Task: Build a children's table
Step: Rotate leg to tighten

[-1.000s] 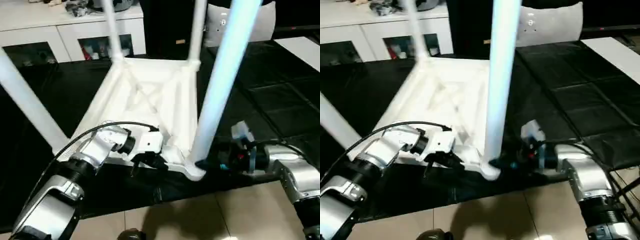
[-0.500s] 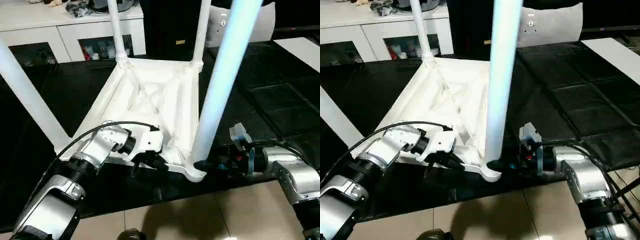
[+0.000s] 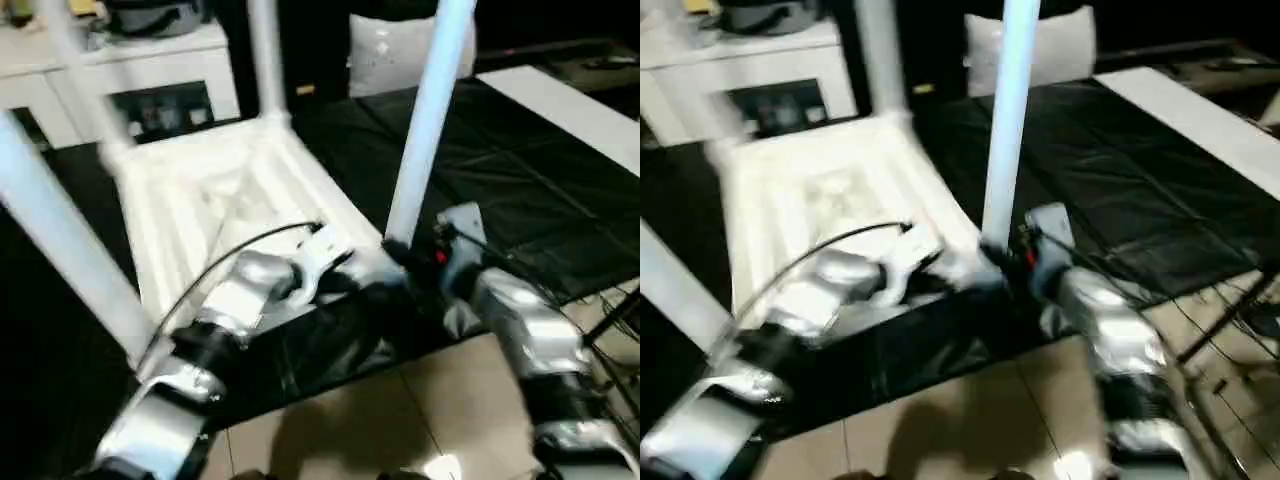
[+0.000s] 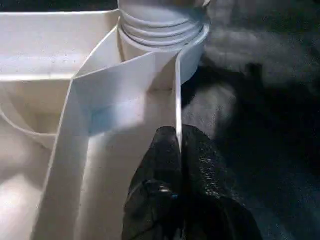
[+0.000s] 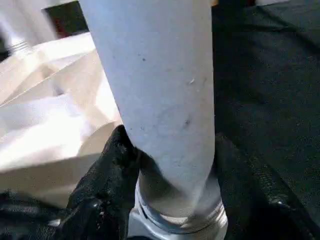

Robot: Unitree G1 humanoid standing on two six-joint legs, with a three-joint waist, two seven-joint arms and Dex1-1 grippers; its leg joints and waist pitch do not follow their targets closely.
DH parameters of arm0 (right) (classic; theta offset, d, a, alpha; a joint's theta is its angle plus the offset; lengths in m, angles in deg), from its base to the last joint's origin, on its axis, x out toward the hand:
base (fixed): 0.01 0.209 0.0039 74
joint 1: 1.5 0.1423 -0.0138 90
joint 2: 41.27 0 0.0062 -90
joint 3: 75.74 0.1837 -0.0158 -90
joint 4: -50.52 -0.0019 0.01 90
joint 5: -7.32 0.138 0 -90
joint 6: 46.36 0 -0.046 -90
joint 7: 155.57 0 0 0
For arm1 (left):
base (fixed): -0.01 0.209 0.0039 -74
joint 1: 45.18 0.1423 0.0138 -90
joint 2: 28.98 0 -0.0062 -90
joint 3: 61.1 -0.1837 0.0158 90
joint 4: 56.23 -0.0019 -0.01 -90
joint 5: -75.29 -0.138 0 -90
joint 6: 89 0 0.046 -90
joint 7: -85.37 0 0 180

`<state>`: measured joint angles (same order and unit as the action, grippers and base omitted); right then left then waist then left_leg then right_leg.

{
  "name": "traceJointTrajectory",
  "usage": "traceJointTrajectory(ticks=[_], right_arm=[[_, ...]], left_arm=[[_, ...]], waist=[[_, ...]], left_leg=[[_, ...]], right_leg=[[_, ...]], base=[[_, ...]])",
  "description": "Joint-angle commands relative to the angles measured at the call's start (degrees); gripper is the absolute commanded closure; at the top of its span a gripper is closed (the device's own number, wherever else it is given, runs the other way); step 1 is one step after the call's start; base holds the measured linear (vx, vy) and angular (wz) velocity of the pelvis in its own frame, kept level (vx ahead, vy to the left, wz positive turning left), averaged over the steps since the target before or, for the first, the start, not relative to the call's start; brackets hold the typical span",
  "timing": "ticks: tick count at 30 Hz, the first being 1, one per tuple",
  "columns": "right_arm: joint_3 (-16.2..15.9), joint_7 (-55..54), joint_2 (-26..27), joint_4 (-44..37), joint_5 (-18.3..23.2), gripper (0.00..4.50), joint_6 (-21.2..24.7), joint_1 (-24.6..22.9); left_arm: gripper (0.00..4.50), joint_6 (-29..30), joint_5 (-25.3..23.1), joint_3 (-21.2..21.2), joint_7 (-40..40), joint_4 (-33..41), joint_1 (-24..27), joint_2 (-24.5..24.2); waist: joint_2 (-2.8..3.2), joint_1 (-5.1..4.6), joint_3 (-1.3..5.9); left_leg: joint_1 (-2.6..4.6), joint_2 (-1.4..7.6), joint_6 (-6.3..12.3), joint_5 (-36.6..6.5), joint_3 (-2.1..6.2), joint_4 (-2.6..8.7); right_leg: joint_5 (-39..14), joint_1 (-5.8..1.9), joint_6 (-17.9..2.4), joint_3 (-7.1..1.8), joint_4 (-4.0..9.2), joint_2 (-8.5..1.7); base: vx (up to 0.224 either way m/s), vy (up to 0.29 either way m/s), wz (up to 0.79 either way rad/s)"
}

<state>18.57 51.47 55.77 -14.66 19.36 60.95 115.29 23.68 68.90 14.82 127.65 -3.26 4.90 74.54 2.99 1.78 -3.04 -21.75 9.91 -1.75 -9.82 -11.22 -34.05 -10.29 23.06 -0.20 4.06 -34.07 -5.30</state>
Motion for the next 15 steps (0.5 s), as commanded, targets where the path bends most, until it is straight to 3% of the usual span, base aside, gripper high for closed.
traceJointTrajectory(ticks=[1,4,7,9,11,15], right_arm=[[-0.25,-0.44,1.98,2.94,0.41,1.8,-0.03,-0.26],[-0.12,0.48,2.45,2.01,0.99,1.67,-0.44,-0.62],[-0.34,4.07,0.8,0.43,1.57,1.37,-2.28,-1.9],[-0.25,6.45,-0.76,0.1,2.25,1.31,-3.52,-2.52],[0.06,9.46,-2.61,-0.69,3.1,0.97,-3.79,-3.28],[-0.67,18.54,-7.34,-4.5,4.76,0.94,-3.44,-5.69]], left_arm=[[4.5,-1.28,1.86,-0.62,0.99,1.69,-1.14,1.95],[4.5,-2.22,1.17,-1.41,2.08,2.62,-0.67,1.2],[4.5,-5.16,0.38,-2.48,3.99,2.75,-0.19,-0.79],[4.5,-7.02,-0.01,-3.04,4.74,2.13,-0.12,-1.73],[4.5,-8.76,-0.56,-3.83,5.88,1.49,0.06,-2.8],[4.5,-11.64,-0.49,-4.57,9.37,0.73,0.49,-4.77]], waist=[[-0.94,0.59,3.75],[-0.83,1.02,4.05],[-0.9,1.38,4.1],[-0.91,1.7,4.1],[-0.85,2.1,4.13],[-0.77,2.93,4.11]], left_leg=[[0.62,2.58,2.31,-17.14,1.91,4.3],[0.74,2.81,3.53,-14.43,1.63,4.07],[0.35,2.74,4.52,-13.0,1.6,3.97],[0.41,2.75,4.96,-12.38,1.49,3.84],[0.42,2.8,5.09,-12.0,1.53,3.84],[0.52,3.11,5.29,-12.03,1.57,3.93]], right_leg=[[-21.29,-2.34,-9.74,-2.04,5.61,-3.5],[-14.89,-2.32,-12.06,-2.27,4.94,-3.46],[-13.55,-2.74,-12.08,-2.2,4.74,-3.64],[-13.21,-2.72,-12.21,-2.23,4.75,-3.67],[-13.55,-2.78,-12.06,-2.19,4.72,-3.68],[-12.99,-2.89,-11.96,-2.24,4.54,-3.61]], base=[[0.0,0.0,0.0],[0.0,0.0,0.0],[0.0,0.0,0.0],[0.0,0.0,0.0],[0.0,0.0,0.0],[0.0,0.0,0.0]])
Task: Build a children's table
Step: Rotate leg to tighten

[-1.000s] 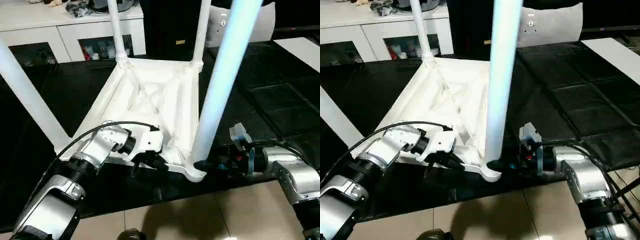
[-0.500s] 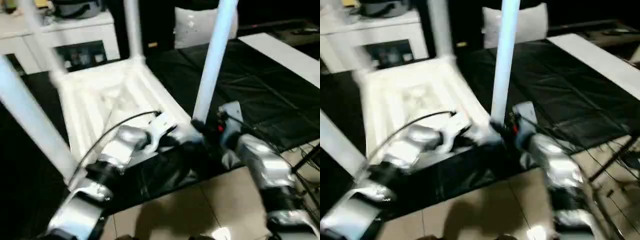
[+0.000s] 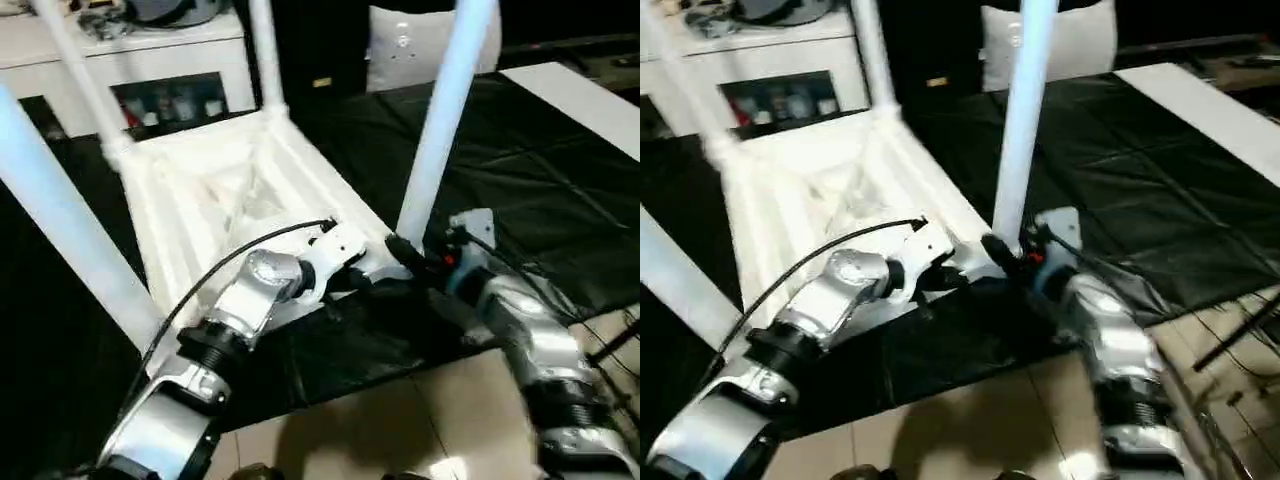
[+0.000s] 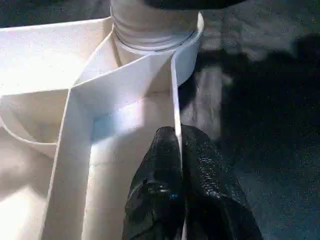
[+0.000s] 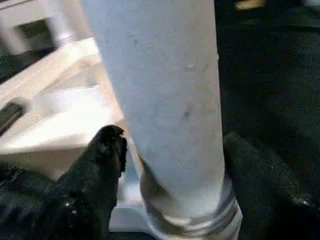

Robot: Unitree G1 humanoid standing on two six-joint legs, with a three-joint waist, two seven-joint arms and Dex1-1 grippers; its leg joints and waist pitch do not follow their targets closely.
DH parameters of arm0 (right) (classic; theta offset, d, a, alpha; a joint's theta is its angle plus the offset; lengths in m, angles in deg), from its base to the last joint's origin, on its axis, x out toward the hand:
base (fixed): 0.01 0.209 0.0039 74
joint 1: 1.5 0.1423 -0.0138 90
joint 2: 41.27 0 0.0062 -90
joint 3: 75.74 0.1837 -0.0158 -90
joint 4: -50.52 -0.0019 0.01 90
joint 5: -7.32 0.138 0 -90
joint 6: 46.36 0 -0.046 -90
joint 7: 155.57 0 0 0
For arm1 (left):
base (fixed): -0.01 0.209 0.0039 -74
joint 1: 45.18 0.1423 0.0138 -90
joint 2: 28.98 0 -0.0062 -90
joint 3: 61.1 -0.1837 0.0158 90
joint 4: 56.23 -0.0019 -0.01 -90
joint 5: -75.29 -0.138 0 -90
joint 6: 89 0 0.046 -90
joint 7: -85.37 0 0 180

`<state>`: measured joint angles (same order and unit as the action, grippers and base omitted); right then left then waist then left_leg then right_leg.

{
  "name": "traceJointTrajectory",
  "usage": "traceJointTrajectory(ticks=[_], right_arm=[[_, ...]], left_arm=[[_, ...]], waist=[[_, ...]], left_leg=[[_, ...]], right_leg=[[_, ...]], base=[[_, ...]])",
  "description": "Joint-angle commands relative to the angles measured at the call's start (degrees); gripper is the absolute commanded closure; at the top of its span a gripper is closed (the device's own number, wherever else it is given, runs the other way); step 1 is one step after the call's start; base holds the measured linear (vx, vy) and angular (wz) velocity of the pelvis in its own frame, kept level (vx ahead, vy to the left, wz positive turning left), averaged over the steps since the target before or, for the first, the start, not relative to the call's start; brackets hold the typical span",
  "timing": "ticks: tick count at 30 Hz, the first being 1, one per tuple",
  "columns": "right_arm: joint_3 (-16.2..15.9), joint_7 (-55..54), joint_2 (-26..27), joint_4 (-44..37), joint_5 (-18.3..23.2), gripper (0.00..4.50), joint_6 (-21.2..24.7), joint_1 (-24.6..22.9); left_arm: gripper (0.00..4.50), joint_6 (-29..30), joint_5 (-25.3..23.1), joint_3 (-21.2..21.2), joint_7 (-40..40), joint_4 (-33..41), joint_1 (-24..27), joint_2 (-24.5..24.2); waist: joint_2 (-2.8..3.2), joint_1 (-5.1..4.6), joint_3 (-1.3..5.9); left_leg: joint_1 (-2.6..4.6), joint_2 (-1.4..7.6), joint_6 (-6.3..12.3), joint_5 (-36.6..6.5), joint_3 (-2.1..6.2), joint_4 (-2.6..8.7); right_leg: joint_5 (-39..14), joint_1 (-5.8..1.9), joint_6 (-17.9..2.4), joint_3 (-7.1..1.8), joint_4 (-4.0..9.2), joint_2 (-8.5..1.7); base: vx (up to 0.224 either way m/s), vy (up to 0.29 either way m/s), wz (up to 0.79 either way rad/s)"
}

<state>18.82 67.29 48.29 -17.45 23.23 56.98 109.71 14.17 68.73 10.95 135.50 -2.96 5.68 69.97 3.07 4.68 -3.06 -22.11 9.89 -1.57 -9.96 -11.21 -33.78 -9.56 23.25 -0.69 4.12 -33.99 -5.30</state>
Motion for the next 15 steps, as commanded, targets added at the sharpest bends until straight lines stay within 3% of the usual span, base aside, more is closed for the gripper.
traceJointTrajectory(ticks=[1,7,10,15], right_arm=[[-0.92,2.72,0.14,-1.71,0.9,0.94,0.53,-0.12],[-1.17,4.97,-1.21,-2.8,1.34,0.94,0.82,-0.76],[-5.56,19.84,-11.29,-4.5,-0.31,0.94,-2.23,-1.87],[-7.12,24.57,-13.3,-3.11,-0.77,0.94,-4.5,-0.72]], left_arm=[[4.5,-2.13,-0.32,-0.7,1.52,0.43,-0.29,-0.2],[4.5,-3.1,-0.2,-1.04,2.84,0.4,-0.14,-0.88],[4.5,-12.77,0.56,-4.9,17.72,-0.73,0.0,-6.92],[4.5,-16.33,0.19,-6.91,22.33,-1.58,-0.54,-9.17]], waist=[[-0.85,0.13,4.14],[-0.87,0.35,3.96],[-0.99,1.21,4.1],[-0.78,1.74,4.07]], left_leg=[[0.91,3.16,5.09,-11.7,1.52,3.67],[1.06,3.16,3.4,-13.54,1.61,3.9],[0.97,3.25,4.83,-12.18,1.54,3.64],[1.18,3.43,4.82,-12.82,1.4,3.58]], right_leg=[[-13.38,-2.97,-11.64,-2.3,4.4,-3.59],[-17.1,-2.76,-11.18,-2.29,4.73,-3.78],[-15.1,-3.06,-10.48,-2.35,4.5,-3.62],[-15.57,-2.59,-11.77,-2.28,4.28,-3.78]], base=[[0.0,0.0,0.0],[0.0,0.0,0.0],[0.0,0.0,0.0],[0.0,0.0,0.0]])
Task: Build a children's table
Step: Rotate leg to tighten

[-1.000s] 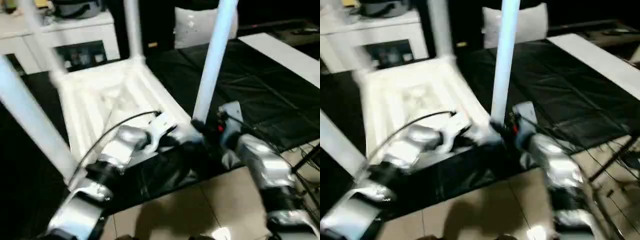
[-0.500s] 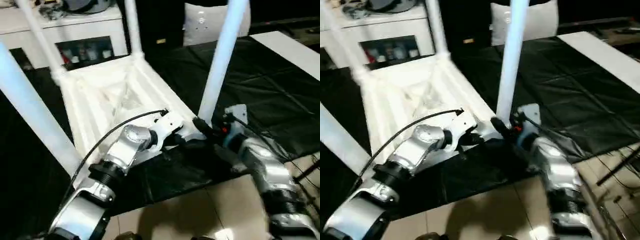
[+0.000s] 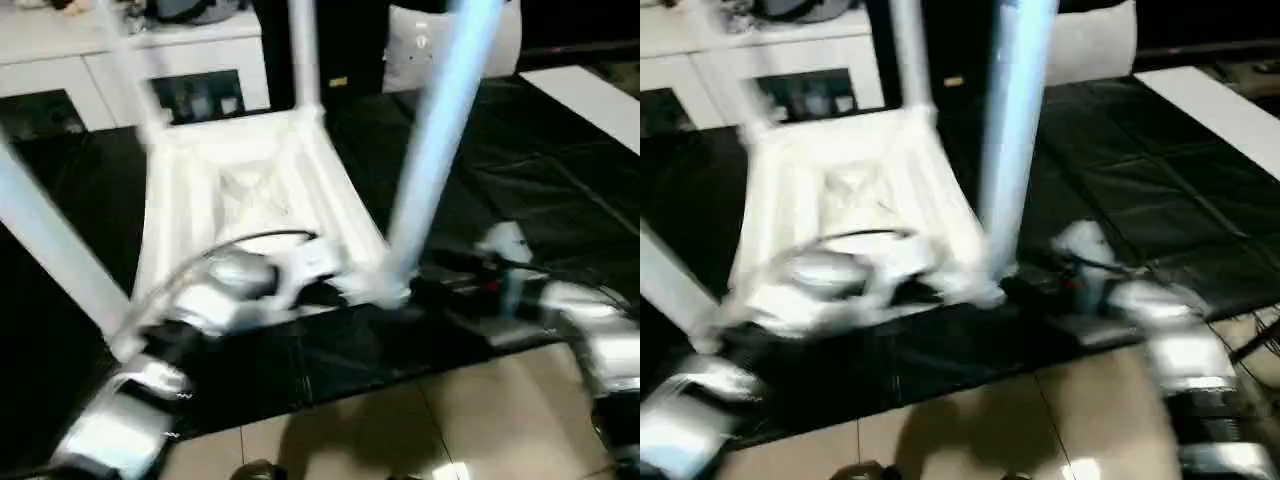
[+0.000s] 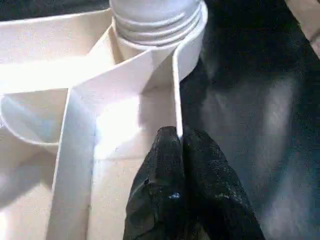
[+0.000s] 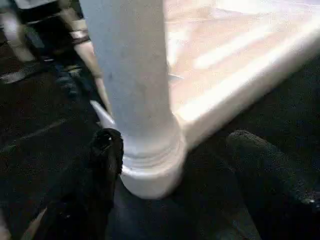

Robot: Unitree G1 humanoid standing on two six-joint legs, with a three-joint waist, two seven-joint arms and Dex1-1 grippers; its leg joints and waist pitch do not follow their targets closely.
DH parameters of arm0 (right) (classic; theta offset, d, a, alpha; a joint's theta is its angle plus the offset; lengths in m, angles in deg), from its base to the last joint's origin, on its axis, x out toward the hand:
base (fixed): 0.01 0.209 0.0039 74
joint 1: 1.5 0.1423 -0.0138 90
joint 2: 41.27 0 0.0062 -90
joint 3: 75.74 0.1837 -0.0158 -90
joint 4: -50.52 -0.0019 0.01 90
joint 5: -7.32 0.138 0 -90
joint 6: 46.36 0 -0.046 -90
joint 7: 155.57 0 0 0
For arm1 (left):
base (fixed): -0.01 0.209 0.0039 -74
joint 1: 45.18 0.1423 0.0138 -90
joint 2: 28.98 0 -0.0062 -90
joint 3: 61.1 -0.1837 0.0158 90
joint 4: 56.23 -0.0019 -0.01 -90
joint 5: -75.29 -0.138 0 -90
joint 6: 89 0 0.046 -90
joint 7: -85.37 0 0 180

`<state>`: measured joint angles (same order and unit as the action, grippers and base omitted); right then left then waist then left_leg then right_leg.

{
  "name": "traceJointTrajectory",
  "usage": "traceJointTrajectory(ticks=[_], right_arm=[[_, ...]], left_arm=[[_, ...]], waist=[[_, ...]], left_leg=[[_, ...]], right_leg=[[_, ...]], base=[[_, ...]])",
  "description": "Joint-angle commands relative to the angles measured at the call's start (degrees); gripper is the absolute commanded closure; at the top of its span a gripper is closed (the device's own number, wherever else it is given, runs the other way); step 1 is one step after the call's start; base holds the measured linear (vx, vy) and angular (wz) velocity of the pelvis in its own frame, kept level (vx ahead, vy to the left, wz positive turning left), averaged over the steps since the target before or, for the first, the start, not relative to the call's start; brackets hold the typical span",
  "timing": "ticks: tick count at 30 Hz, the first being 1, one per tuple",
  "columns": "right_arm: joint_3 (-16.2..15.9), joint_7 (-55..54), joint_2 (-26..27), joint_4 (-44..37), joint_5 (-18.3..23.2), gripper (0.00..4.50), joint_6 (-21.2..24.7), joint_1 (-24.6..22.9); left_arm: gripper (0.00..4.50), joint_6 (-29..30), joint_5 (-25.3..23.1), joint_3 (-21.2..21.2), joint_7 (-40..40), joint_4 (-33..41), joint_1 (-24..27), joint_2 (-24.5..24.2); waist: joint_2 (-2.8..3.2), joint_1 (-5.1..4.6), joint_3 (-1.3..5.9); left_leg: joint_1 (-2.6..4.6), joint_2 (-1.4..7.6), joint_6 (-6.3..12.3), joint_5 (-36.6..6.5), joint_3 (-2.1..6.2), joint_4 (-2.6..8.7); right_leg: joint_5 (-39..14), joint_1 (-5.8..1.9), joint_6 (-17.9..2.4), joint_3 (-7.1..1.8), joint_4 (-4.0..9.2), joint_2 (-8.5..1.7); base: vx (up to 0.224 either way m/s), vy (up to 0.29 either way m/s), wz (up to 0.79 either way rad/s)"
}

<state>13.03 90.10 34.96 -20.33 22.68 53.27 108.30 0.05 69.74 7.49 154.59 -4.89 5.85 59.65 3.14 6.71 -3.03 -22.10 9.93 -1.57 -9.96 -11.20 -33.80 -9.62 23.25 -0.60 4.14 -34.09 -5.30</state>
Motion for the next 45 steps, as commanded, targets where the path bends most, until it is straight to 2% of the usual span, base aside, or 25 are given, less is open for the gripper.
traceJointTrajectory(ticks=[1,5,9,12,20,25,28,29,30,31,32,33,34,35,36,37,39,41,43,45], right_arm=[[-1.51,2.65,-0.23,-0.09,-0.26,0.94,-0.64,0.95],[-2.59,5.91,-1.1,-0.5,0.71,0.94,0.48,1.25],[-4.99,12.69,-2.44,-1.99,3.14,1.34,3.37,0.94],[-5.51,13.98,-2.42,-1.89,3.64,1.61,4.47,1.14],[-6.3,16.48,-2.58,-1.78,4.52,2.28,5.82,1.3],[-5.86,16.48,-1.9,-3.01,5.9,2.45,7.16,0.39],[-5.01,14.68,-0.73,-4.39,6.79,2.48,8.15,-0.59],[-4.35,10.11,0.62,-4.72,6.06,2.48,9.63,-0.85],[-3.84,5.75,1.9,-4.69,5.38,2.49,11.77,-0.79],[-3.38,0.82,3.71,-4.59,3.98,2.5,12.01,-0.72],[-2.71,-2.96,5.3,-4.11,3.09,2.5,11.79,-0.41],[-2.39,-4.65,6.02,-3.89,2.69,2.5,11.61,-0.26],[-1.37,-9.6,8.01,-2.74,1.71,2.5,11.72,0.42],[-0.27,-16.45,10.53,-0.4,-0.06,2.5,11.88,1.5],[-0.07,-18.1,11.15,0.24,-0.54,2.5,11.92,1.76],[0.28,-20.6,12.12,0.95,-1.36,2.5,12.16,2.05],[1.12,-25.47,14.15,2.04,-2.47,2.52,12.29,2.53],[2.2,-30.82,16.65,3.34,-3.19,2.53,11.89,3.2],[2.62,-33.71,18.55,4.16,-3.84,2.53,9.59,3.49],[3.1,-34.67,20.07,4.23,-3.77,2.53,7.95,3.37]], left_arm=[[4.5,-3.08,-0.99,-3.69,4.01,0.04,-0.83,0.9],[4.5,-4.74,-0.54,-4.42,7.51,0.23,-0.71,-0.06],[4.5,-8.7,-0.59,-5.74,11.73,-0.09,-0.54,-1.42],[4.5,-9.18,-0.57,-5.94,12.46,-0.11,-0.49,-1.58],[4.5,-10.42,-0.58,-5.63,12.16,-1.54,-0.86,-0.95],[4.5,-8.72,0.07,-4.57,11.24,-1.57,-0.46,-0.61],[4.5,-5.37,0.41,-3.55,8.98,-0.95,-0.21,0.09],[4.5,-3.24,0.83,-2.66,7.16,-0.28,-0.01,0.81],[4.5,-0.96,1.2,-1.91,5.57,0.51,0.21,1.47],[4.5,2.47,1.42,-1.22,3.61,1.94,0.6,2.21],[4.5,4.32,1.38,-0.78,1.82,2.77,0.83,2.92],[4.5,5.07,1.35,-0.59,1.01,3.11,0.92,3.25],[4.5,6.37,1.31,0.01,-1.59,3.62,0.97,4.44],[4.5,8.47,1.94,1.5,-6.02,3.58,0.65,7.01],[4.5,9.18,2.18,1.95,-7.21,3.5,0.52,7.77],[4.5,10.58,2.52,2.69,-9.02,3.58,0.37,8.94],[4.5,12.42,2.12,3.43,-12.64,3.18,-0.1,10.91],[4.5,14.78,1.54,4.63,-18.14,2.37,-0.92,13.4],[4.5,16.53,1.65,5.92,-22.36,1.78,-1.63,15.56],[4.5,17.06,0.97,6.06,-24.17,2.17,-1.71,16.5]], waist=[[-0.8,0.03,4.06],[-0.94,0.56,4.09],[-1.26,1.06,4.03],[-1.13,1.17,4.12],[-1.37,1.31,4.16],[-1.38,1.33,4.19],[-1.37,1.38,4.19],[-1.32,1.33,4.1],[-1.34,1.21,3.99],[-1.3,1.08,3.92],[-1.09,0.86,3.81],[-1.3,0.19,3.58],[-1.33,-0.06,3.62],[-1.39,-1.24,3.52],[-1.36,-1.73,3.45],[-1.49,-2.45,3.45],[-1.38,-3.12,3.47],[-1.54,-3.71,3.58],[-1.5,-3.99,3.58],[-1.52,-3.96,3.66]], left_leg=[[1.34,3.61,4.44,-12.8,1.38,3.65],[1.32,3.73,4.26,-12.67,1.37,3.69],[1.31,3.66,4.46,-13.08,1.3,3.6],[1.31,3.79,4.35,-12.45,1.4,3.64],[1.31,3.71,3.83,-12.13,1.36,3.59],[1.26,3.67,4.08,-11.47,1.33,3.52],[1.22,3.68,4.1,-11.32,1.36,3.5],[1.19,3.7,3.9,-11.28,1.37,3.61],[1.26,3.68,3.44,-11.75,1.39,3.74],[1.16,3.58,3.18,-12.32,1.5,3.81],[1.36,3.55,2.16,-13.79,1.62,3.98],[1.2,3.37,1.21,-15.44,1.8,4.17],[1.17,3.31,0.79,-15.99,1.9,4.28],[1.24,3.14,0.01,-17.38,1.97,4.33],[1.23,3.1,-0.37,-17.71,1.95,4.33],[0.98,2.89,-0.5,-17.93,2.15,4.33],[1.24,2.77,0.34,-18.29,1.98,4.17],[1.02,2.68,0.9,-17.59,1.86,4.05],[1.24,2.56,1.54,-17.14,1.69,3.83],[1.06,2.54,2.26,-16.11,1.67,3.86]], right_leg=[[-15.11,-2.51,-12.44,-2.38,4.31,-3.79],[-13.06,-2.59,-13.36,-2.53,3.87,-3.83],[-15.84,-2.64,-12.42,-2.59,4.19,-4.08],[-15.52,-2.58,-12.3,-2.57,4.01,-4.02],[-15.87,-2.61,-12.28,-2.57,3.98,-4.1],[-15.39,-2.61,-12.36,-2.55,3.92,-4.06],[-15.29,-2.62,-12.43,-2.55,3.87,-4.09],[-15.68,-2.56,-12.34,-2.58,3.91,-4.05],[-16.7,-2.56,-12.15,-2.56,3.95,-3.94],[-17.94,-2.57,-11.96,-2.47,4.07,-4.03],[-20.86,-2.41,-11.13,-2.4,4.36,-4.09],[-23.86,-2.5,-10.12,-2.34,4.73,-4.22],[-24.83,-2.61,-9.62,-2.27,4.79,-4.24],[-26.49,-2.43,-8.91,-2.2,5.13,-4.14],[-26.54,-2.3,-9.08,-2.17,5.09,-4.03],[-27.57,-2.65,-8.54,-1.94,5.27,-4.07],[-27.8,-2.29,-8.09,-2.08,5.78,-3.92],[-25.93,-2.37,-8.61,-2.15,5.66,-3.77],[-25.41,-2.12,-9.04,-2.13,5.8,-3.73],[-24.28,-2.28,-8.97,-2.17,5.76,-3.62]], base=[[0.0,0.0,0.0],[0.0,0.0,0.0],[0.0,0.0,0.0],[0.0,0.0,0.0],[0.0,0.0,0.0],[0.0,0.0,0.0],[0.0,0.0,0.0],[0.0,0.0,0.0],[0.0,0.0,0.0],[0.0,0.0,0.0],[0.0,0.0,0.0],[0.0,0.0,0.0],[0.0,0.0,0.0],[0.0,0.0,0.0],[0.0,0.0,0.0],[0.0,0.0,0.0],[0.0,0.0,0.0],[0.0,0.0,0.0],[0.0,0.0,0.0],[0.0,0.0,0.0]])
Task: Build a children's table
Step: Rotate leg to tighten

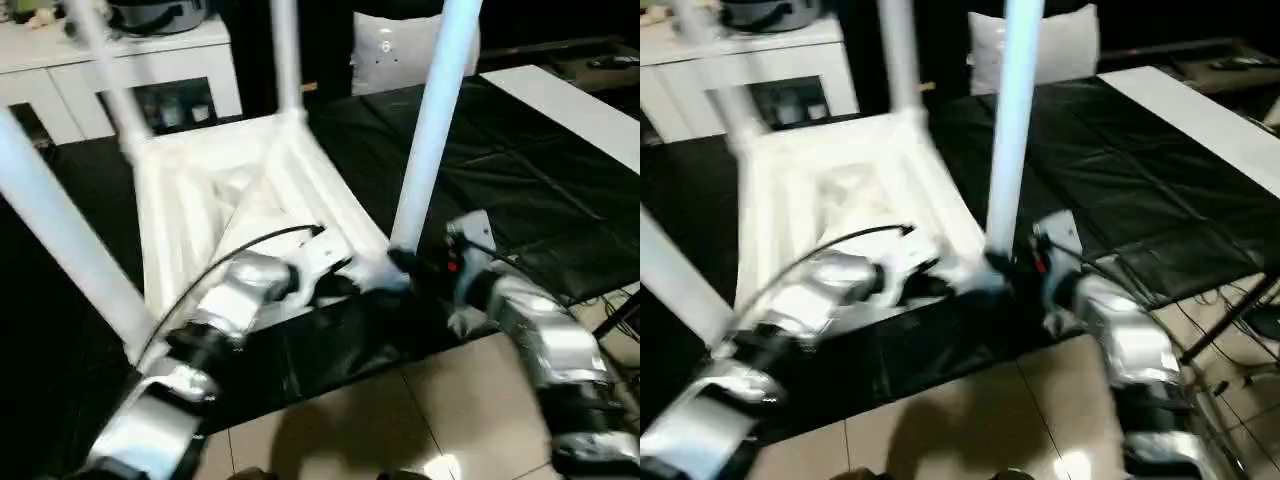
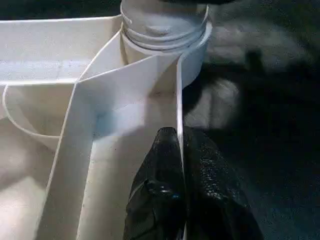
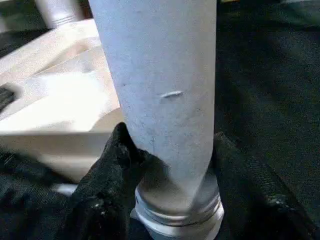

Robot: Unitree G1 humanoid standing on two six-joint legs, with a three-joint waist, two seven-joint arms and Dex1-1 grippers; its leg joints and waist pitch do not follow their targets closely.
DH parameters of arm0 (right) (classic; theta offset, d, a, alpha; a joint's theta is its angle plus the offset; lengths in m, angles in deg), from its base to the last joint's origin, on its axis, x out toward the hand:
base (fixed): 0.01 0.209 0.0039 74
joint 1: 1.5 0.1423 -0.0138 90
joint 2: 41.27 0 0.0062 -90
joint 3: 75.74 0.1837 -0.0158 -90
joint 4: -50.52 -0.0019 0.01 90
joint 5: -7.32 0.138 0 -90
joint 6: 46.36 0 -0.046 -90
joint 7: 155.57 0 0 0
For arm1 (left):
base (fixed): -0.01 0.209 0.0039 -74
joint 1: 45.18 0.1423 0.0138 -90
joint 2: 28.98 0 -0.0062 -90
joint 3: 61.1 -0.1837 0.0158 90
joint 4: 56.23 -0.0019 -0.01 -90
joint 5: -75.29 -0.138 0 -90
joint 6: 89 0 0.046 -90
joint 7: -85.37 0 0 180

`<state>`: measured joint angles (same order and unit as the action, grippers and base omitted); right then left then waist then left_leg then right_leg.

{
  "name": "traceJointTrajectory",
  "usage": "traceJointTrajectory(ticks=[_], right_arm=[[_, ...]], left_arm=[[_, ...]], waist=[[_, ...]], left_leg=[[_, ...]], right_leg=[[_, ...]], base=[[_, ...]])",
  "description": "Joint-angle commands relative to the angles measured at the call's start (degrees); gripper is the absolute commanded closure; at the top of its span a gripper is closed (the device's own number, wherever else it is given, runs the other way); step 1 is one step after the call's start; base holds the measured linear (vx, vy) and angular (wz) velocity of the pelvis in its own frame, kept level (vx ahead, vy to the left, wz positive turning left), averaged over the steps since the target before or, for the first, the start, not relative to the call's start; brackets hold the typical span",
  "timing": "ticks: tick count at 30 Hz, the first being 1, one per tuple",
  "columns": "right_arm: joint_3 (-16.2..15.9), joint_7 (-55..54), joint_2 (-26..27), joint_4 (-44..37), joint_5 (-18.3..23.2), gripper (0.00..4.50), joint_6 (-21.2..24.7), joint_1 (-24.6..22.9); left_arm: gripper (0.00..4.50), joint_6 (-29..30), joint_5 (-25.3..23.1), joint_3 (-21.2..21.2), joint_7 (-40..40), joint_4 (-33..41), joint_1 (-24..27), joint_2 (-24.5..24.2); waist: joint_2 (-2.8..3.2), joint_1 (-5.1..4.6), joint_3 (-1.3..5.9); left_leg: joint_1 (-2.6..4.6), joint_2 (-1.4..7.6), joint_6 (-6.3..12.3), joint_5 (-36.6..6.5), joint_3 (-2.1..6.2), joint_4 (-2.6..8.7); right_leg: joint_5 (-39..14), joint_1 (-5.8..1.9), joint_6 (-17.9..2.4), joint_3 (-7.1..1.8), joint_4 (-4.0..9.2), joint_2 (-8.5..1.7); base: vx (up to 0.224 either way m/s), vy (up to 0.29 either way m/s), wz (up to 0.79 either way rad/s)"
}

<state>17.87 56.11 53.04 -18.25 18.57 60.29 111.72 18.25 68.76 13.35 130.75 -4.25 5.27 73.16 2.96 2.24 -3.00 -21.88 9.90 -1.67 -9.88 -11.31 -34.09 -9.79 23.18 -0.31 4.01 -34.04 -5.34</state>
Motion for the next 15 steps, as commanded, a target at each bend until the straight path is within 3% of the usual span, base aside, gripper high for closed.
traceJointTrajectory(ticks=[1,4,10,15], right_arm=[[-1.59,-0.12,2.42,1.86,0.85,2.2,1.2,-0.18],[-0.92,1.04,2.77,0.42,2.45,1.8,1.76,-0.87],[0.19,5.46,0.01,-1.7,4.07,1.29,-0.27,-2.45],[-1.37,17.24,-7.72,-3.89,4.69,0.9,-2.35,-4.68]], left_arm=[[4.5,-1.59,1.37,0.03,-0.89,1.71,-1.05,3.06],[4.5,-3.55,0.35,-0.8,-0.11,1.83,-0.64,1.98],[4.5,-5.27,-0.23,-2.09,2.31,2.42,-0.01,-0.98],[4.5,-10.95,0.32,-3.77,9.76,3.52,1.19,-4.7]], waist=[[-1.27,0.57,3.72],[-1.0,0.66,3.86],[-1.04,1.15,3.9],[-1.02,1.95,4.06]], left_leg=[[0.84,2.58,2.63,-15.85,1.77,4.11],[0.68,2.78,3.88,-14.4,1.72,4.13],[0.58,2.8,4.16,-13.65,1.63,4.07],[0.55,2.94,5.45,-12.22,1.62,3.89]], right_leg=[[-23.36,-2.27,-9.35,-2.04,5.65,-3.55],[-18.22,-2.49,-10.79,-2.16,5.09,-3.44],[-17.48,-2.74,-11.05,-2.21,4.98,-3.62],[-14.52,-2.97,-11.51,-2.21,4.67,-3.58]], base=[[0.0,0.0,0.0],[0.0,0.0,0.0],[0.0,0.0,0.0],[0.0,0.0,0.0]])
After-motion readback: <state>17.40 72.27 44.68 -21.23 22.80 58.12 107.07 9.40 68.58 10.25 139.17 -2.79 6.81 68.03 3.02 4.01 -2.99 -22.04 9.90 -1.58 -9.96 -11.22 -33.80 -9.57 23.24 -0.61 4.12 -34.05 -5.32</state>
